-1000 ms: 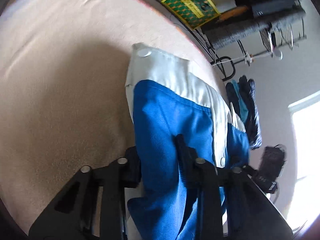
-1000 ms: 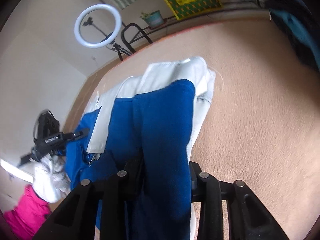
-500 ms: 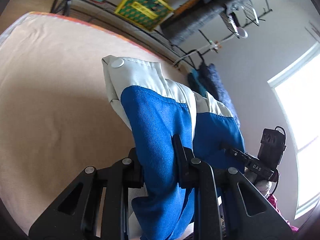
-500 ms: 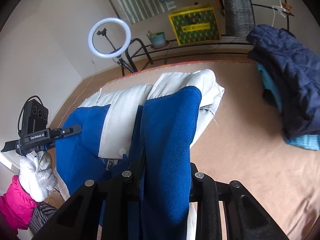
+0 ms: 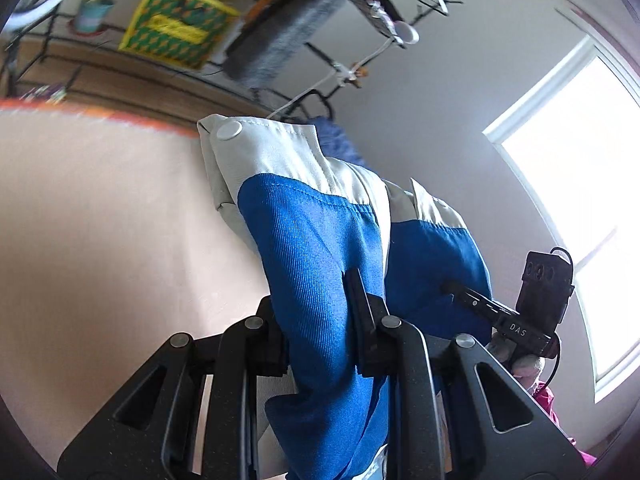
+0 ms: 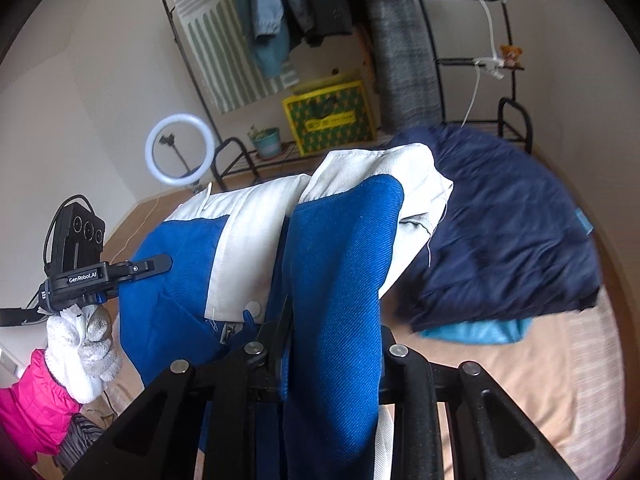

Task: Fold large clothes
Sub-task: 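Lift the jacket bundle with both tools and carry it to the clothes stack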

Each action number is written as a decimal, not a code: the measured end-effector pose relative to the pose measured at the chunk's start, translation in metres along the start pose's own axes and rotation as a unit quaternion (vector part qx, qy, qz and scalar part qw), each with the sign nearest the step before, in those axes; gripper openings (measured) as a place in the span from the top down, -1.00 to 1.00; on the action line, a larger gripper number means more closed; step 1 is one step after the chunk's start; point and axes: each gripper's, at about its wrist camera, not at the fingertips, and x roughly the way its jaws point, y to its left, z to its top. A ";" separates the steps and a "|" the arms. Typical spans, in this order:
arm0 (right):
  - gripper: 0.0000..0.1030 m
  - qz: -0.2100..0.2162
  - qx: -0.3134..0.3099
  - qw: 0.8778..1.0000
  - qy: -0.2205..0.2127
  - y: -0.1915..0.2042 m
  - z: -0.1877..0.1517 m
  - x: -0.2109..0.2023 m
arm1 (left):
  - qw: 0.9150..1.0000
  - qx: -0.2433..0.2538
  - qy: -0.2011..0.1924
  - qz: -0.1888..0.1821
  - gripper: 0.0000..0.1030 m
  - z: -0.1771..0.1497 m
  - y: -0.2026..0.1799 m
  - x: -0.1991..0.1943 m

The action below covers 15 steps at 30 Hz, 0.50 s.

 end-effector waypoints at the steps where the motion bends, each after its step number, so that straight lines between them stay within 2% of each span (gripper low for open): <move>1: 0.51 -0.006 0.000 1.000 -0.006 -0.008 0.007 -0.007 | 1.000 0.009 -0.001 -0.005 0.59 0.007 -0.012 0.011; 7: 0.52 -0.041 -0.002 0.998 -0.043 -0.061 0.049 -0.035 | 0.999 0.045 -0.009 -0.024 0.59 0.047 -0.065 0.074; 11: 0.52 -0.071 -0.016 0.995 -0.066 -0.094 0.090 -0.041 | 0.998 0.055 -0.013 -0.033 0.59 0.078 -0.088 0.118; 15: 0.52 -0.084 -0.022 0.992 -0.090 -0.122 0.127 -0.037 | 0.996 0.072 -0.031 -0.038 0.59 0.111 -0.106 0.165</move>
